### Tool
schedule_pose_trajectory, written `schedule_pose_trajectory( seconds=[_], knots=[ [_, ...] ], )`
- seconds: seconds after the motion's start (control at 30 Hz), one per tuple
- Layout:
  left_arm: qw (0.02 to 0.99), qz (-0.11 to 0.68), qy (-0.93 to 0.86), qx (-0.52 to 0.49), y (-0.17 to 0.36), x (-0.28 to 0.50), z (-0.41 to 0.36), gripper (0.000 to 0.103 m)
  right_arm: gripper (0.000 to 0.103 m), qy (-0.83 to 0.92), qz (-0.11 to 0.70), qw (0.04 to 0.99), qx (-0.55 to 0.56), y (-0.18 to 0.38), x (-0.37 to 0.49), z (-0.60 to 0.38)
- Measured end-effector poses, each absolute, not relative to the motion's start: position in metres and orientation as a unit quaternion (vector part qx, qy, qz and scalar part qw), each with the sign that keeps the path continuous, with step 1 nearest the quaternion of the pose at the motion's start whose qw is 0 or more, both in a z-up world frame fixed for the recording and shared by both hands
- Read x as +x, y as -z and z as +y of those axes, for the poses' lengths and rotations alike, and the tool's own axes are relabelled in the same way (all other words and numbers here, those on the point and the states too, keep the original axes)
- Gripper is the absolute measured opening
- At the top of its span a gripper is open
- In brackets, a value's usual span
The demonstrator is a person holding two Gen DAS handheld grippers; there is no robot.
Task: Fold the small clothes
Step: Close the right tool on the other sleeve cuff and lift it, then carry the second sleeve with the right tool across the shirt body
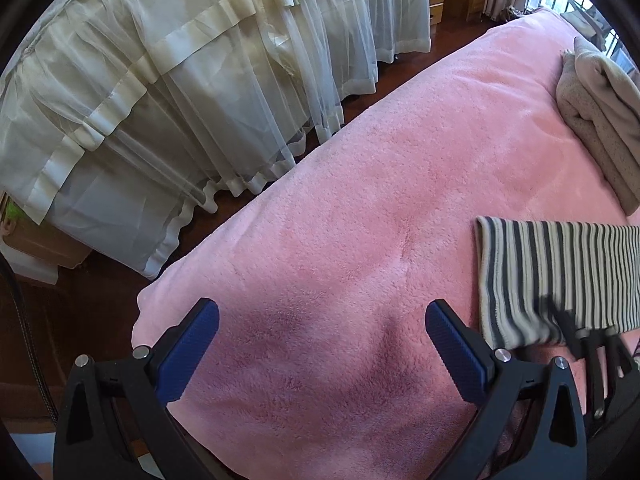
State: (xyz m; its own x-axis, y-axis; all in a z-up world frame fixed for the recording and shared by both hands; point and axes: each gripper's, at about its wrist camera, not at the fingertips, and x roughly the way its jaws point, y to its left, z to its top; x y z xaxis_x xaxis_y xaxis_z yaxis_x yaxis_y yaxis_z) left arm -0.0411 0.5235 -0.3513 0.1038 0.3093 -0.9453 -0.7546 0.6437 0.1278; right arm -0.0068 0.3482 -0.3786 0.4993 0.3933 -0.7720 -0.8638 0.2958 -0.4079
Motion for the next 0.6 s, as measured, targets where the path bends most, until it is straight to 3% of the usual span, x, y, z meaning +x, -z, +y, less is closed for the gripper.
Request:
schedule_pose_trajectory(
  seconds=[0.3, 0.6],
  knots=[
    [0.757, 0.542, -0.325, -0.163, 0.325, -0.005, 0.482, 0.103, 0.004, -0.387, 0.344, 0.805, -0.289, 0.292, 0.048, 0.301],
    [0.831, 0.510, -0.201, -0.094, 0.287, 0.095, 0.361, 0.103, 0.004, -0.259, 0.380, 0.876, -0.144, 0.210, 0.161, 0.158]
  ],
)
